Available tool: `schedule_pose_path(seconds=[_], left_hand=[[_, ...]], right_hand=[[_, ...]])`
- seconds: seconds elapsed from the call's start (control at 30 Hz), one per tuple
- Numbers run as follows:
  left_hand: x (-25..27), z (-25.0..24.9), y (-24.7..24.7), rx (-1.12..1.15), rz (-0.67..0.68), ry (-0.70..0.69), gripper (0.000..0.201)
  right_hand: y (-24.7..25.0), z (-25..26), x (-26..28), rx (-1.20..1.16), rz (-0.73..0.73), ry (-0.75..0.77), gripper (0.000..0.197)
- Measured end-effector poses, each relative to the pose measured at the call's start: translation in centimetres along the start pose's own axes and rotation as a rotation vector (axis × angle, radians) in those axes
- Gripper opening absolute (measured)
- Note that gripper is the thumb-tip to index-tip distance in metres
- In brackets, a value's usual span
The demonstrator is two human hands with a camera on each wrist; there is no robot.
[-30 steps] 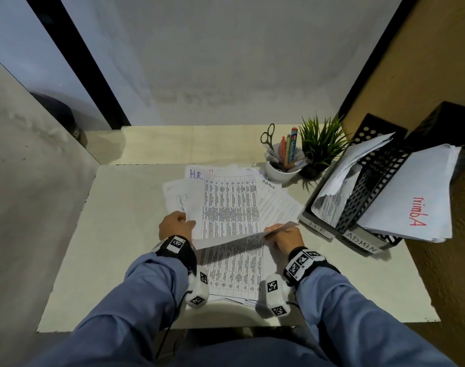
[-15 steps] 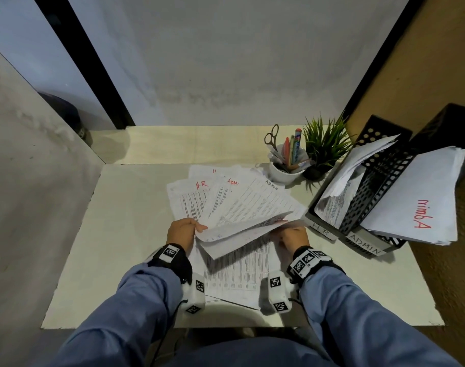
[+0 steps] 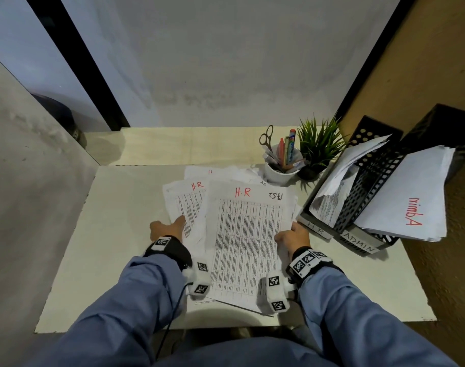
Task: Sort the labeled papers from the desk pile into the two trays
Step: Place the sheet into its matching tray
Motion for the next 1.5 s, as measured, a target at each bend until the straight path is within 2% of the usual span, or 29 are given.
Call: schedule_pose_path(seconds=[0.03, 0.13, 0.27, 0.37, 0.5, 0.6, 0.67, 0.73, 0.83, 0.93, 1.03, 1.13, 1.27, 1.33, 1.37, 1.43, 1.47, 1.5], left_hand=[[-0.3, 0.0, 0.3, -0.017, 0.014, -0.010, 0.070], [-0.7, -1.7, 1.4, -0.080, -0.028, -0.158, 0.038], [-0.4, -2.6, 2.3, -0.049, -0.063, -0.264, 0.017], [0.6, -3.2, 4.1, -0.024, -0.196, -0.340, 0.025], [2.0, -3.9, 9.3, 0.164, -0.484, -0.348, 0.027], [0.2, -3.9, 12.6, 0.275, -0.568, -0.319, 0.029], [-1.3, -4.2, 13.3, 0.261, -0.523, -0.276, 0.028], [-2.0, -5.6, 12.0, 0.190, -0.396, -0.329, 0.026], [-0.9, -7.2, 7.3, 0.141, -0.161, -0.474, 0.028], [0.7, -7.9, 3.5, 0.198, -0.020, -0.523, 0.026], [2.8, -8.9, -0.6, 0.028, 0.136, -0.567, 0.029], [4.8, -9.0, -3.7, -0.207, 0.205, -0.648, 0.020], [4.7, -6.9, -5.2, -0.362, 0.206, -0.553, 0.022], [4.4, -5.8, -5.7, -0.331, 0.252, -0.484, 0.020], [4.5, -5.4, -5.9, -0.275, 0.278, -0.449, 0.018], [4.7, -5.0, -6.0, -0.075, 0.334, -0.388, 0.024], [4.9, -5.2, -5.9, 0.029, 0.362, -0.372, 0.032], [5.2, -5.7, -5.8, 0.106, 0.378, -0.375, 0.039]], right_hand=[[0.2, -0.3, 0.0, 0.020, -0.011, 0.002, 0.035], [0.8, -0.6, 0.1, 0.121, -0.056, 0.018, 0.027], [0.8, -0.8, -0.1, 0.208, -0.041, 0.023, 0.023], [0.9, -1.0, -0.9, 0.299, -0.053, 0.025, 0.017], [1.1, -0.9, -1.4, 0.339, -0.046, 0.039, 0.020], [1.2, -0.6, -1.6, 0.352, -0.050, 0.067, 0.021], [1.3, -0.8, -1.8, 0.365, -0.056, 0.073, 0.022], [1.2, -1.0, -2.0, 0.380, -0.057, 0.072, 0.026], [0.6, -1.0, -2.0, 0.376, -0.047, 0.076, 0.025], [0.5, -0.7, -1.8, 0.355, -0.046, 0.089, 0.027], [0.4, -0.5, -1.6, 0.327, -0.021, 0.095, 0.027], [-0.1, -0.1, -1.3, 0.255, 0.041, 0.125, 0.023], [-0.6, -0.2, -1.8, 0.187, 0.103, 0.139, 0.023], [-0.9, -0.4, -1.8, 0.147, 0.126, 0.113, 0.033], [-1.0, -0.3, -1.8, 0.116, 0.128, 0.105, 0.032], [-1.0, 0.5, -1.3, 0.019, 0.132, 0.084, 0.015], [-1.1, 0.8, -1.1, -0.034, 0.136, 0.059, 0.018], [-1.4, 1.1, -0.6, -0.083, 0.161, 0.025, 0.034]])
Point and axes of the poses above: each hand's wrist, its own x-axis away from the middle knuckle, its own y-axis out of the back of the hand, z = x × y, the point moved 9 cm from there along -x, towards the middle knuckle, and after that the axes turned 6 degrees about z, right-handed, at the moved point
